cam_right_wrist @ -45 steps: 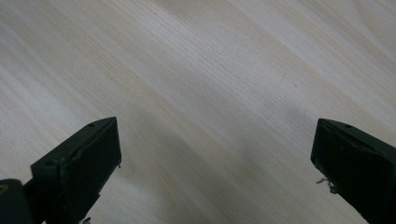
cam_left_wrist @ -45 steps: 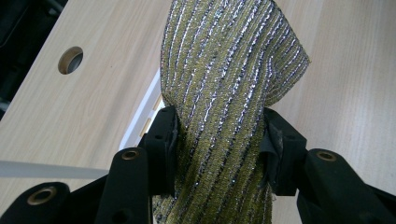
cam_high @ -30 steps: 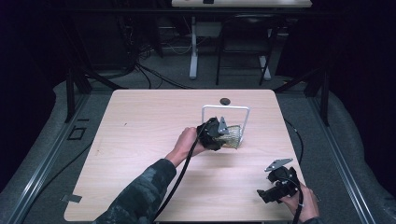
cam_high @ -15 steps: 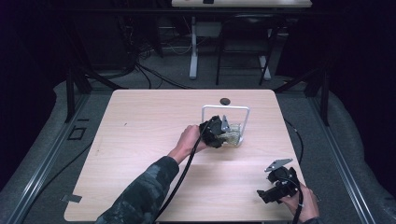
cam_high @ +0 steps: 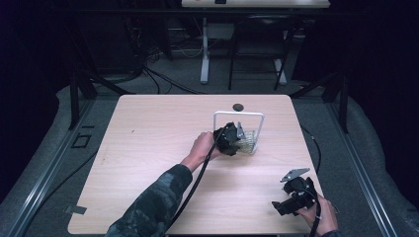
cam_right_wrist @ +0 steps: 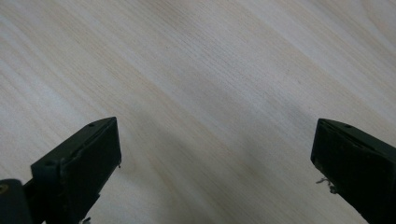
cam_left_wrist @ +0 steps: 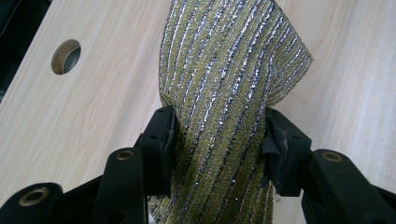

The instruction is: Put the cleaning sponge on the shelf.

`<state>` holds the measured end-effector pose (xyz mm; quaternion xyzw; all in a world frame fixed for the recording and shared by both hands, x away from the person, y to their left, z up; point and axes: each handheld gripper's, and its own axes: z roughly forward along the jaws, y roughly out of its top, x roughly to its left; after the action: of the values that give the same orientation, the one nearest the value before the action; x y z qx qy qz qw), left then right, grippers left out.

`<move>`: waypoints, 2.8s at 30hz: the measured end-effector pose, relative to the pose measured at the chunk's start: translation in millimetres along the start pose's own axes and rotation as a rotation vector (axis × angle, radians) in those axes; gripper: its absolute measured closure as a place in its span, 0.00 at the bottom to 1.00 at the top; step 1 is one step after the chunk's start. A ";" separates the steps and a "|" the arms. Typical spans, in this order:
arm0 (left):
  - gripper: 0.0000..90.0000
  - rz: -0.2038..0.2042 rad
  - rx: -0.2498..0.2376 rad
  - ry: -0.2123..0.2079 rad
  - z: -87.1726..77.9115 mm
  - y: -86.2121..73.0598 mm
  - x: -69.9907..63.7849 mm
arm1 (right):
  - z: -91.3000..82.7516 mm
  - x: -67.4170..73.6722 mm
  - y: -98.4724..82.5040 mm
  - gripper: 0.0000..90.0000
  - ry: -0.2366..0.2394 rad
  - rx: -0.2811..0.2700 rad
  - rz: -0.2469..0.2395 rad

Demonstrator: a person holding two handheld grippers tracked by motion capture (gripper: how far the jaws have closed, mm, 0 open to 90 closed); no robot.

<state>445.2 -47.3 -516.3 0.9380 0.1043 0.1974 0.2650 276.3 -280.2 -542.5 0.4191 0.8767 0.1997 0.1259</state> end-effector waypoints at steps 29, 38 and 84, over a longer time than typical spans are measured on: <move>0.42 0.050 0.071 0.056 25.8 -0.5 1.5 | 1.5 1.3 0.1 0.01 -0.004 0.007 -0.006; 0.32 0.056 0.069 0.046 23.7 -0.2 1.7 | 1.3 1.9 0.5 0.01 -0.004 0.005 -0.013; 0.00 -0.056 -0.048 -0.102 -97.2 -21.4 -26.1 | -0.1 4.1 1.8 0.01 -0.010 -0.001 -0.007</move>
<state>378.4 7.1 -460.1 0.9369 0.1120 0.1445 0.2980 275.0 -276.0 -541.8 0.4170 0.8773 0.1979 0.1311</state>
